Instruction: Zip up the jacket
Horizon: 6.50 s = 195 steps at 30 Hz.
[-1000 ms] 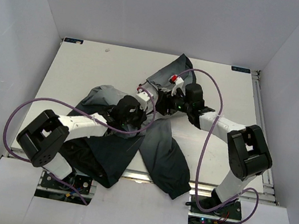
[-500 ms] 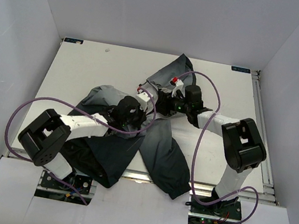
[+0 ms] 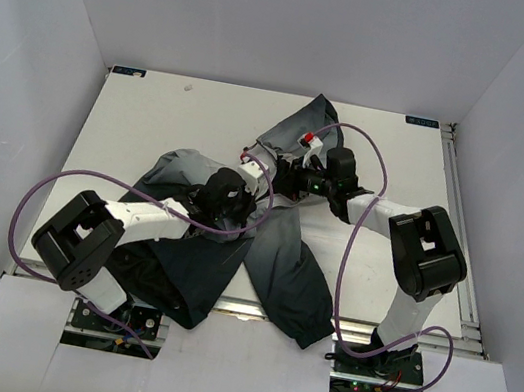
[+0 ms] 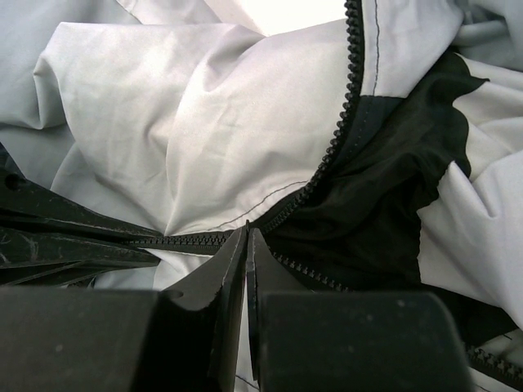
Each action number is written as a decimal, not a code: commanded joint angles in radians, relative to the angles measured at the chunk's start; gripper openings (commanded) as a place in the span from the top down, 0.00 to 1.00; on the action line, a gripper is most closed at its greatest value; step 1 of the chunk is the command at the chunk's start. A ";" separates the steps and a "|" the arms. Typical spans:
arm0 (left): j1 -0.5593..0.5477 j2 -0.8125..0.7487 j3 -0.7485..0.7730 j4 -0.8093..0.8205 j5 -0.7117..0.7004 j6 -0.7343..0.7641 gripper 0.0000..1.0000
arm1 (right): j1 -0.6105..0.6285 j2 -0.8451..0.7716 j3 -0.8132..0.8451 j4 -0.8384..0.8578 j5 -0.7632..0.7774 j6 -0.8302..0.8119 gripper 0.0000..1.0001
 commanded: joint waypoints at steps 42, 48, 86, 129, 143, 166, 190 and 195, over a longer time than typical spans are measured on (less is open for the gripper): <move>-0.007 -0.018 -0.005 -0.028 -0.018 -0.009 1.00 | 0.012 0.069 0.085 -0.031 -0.041 -0.095 0.92; -0.007 -0.039 0.016 -0.069 -0.040 -0.022 1.00 | 0.025 0.021 0.056 0.000 0.030 -0.122 0.92; -0.017 -0.374 -0.030 -0.270 -0.064 -0.098 1.00 | -0.191 0.084 0.323 0.215 0.472 -0.098 0.92; 0.177 0.228 0.425 0.067 0.185 -0.177 0.38 | -0.346 0.019 0.445 0.114 0.127 0.063 0.22; 0.347 0.055 0.304 -0.062 0.308 -0.189 0.36 | -0.133 -0.561 -0.294 -0.226 0.086 -0.003 0.86; 0.484 0.271 0.277 0.125 0.355 -0.236 0.40 | -0.004 -0.080 -0.266 -0.126 0.519 0.246 0.83; 0.481 -0.195 0.271 0.002 0.549 -0.172 0.02 | -0.198 -0.367 0.023 -0.357 0.550 0.189 0.10; 0.477 -0.372 0.091 0.083 0.547 -0.209 0.02 | -0.177 -0.442 0.076 -0.454 0.616 0.168 0.10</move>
